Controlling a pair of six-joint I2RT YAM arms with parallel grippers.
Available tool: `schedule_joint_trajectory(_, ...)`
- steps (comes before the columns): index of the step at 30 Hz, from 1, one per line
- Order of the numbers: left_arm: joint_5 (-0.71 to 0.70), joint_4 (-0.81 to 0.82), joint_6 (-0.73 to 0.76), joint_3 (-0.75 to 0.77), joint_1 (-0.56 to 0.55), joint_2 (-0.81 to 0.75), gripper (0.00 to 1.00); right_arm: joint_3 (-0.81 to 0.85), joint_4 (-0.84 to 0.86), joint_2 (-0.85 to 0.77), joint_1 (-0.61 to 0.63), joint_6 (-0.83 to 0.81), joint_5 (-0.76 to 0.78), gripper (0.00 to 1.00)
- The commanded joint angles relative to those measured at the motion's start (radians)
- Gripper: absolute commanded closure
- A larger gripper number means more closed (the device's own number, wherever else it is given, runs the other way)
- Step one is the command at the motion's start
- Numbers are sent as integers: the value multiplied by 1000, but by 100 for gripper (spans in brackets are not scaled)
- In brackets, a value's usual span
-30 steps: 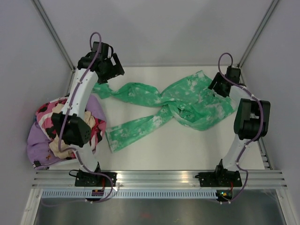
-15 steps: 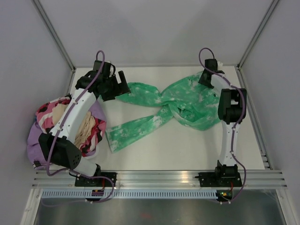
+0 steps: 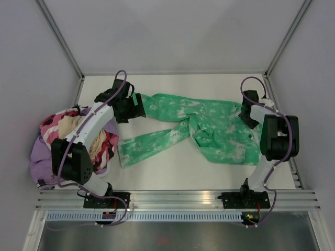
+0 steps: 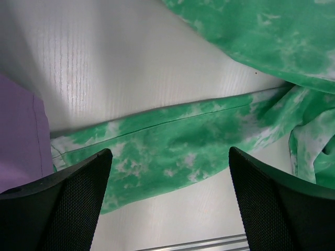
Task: Fold and stack the trousers
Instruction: Flatten the trousers out
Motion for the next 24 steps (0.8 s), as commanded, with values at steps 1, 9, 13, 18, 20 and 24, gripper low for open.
schedule_joint_trajectory(1,-28,25,33,62,0,69,4,-133,-185,-84,-25,104,76,37)
schedule_joint_trajectory(9,16,24,36,68,-3,205,6,-235,-174,-222,-128,88,64,35)
schedule_joint_trajectory(13,3,34,133,29,-29,214,9,-106,-125,-237,-27,-112,12,32)
schedule_joint_trajectory(18,18,34,214,-35,-79,202,16,187,-88,-148,154,-244,-89,27)
schedule_joint_trajectory(20,38,53,236,-97,-108,164,19,235,-62,-96,189,-241,-140,27)
schedule_joint_trajectory(24,46,60,236,-151,-155,153,50,284,-56,-38,246,-223,-227,27)
